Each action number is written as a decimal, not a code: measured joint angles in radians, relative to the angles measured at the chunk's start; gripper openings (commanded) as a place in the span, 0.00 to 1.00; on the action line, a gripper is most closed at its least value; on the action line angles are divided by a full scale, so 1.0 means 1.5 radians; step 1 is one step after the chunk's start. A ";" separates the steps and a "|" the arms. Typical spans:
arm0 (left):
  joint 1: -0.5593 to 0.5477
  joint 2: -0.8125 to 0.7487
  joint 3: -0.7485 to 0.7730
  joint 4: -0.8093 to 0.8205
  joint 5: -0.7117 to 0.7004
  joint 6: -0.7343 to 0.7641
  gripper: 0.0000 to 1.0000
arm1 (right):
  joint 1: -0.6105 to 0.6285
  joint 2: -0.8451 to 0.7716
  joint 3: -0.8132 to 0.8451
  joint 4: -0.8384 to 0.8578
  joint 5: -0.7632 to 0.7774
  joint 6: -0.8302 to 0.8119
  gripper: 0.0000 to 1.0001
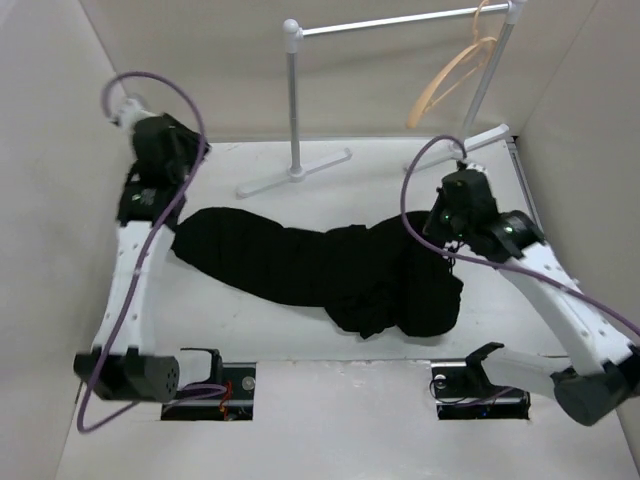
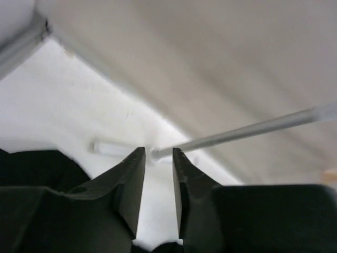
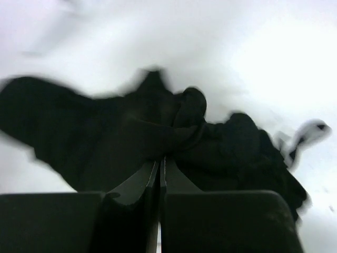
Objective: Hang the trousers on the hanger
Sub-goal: Flatten out the trousers at the center of the board.
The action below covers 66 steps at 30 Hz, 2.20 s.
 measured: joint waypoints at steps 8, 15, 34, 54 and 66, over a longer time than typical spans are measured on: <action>-0.170 0.019 -0.297 -0.050 -0.033 0.018 0.63 | -0.082 0.044 -0.233 0.073 -0.006 0.033 0.09; -0.042 -0.126 -0.444 -0.088 -0.060 0.009 0.72 | -0.165 -0.111 -0.390 0.098 0.009 0.057 0.63; 0.136 0.311 -0.297 0.098 -0.018 -0.026 0.71 | -0.282 0.009 -0.318 0.232 -0.092 0.010 0.76; 0.137 0.221 -0.235 0.071 -0.024 -0.061 0.02 | -0.154 -0.121 -0.140 0.110 -0.038 0.042 0.03; 0.209 0.033 -0.146 0.026 -0.071 -0.070 0.03 | 0.173 0.109 -0.055 -0.058 0.247 0.114 0.52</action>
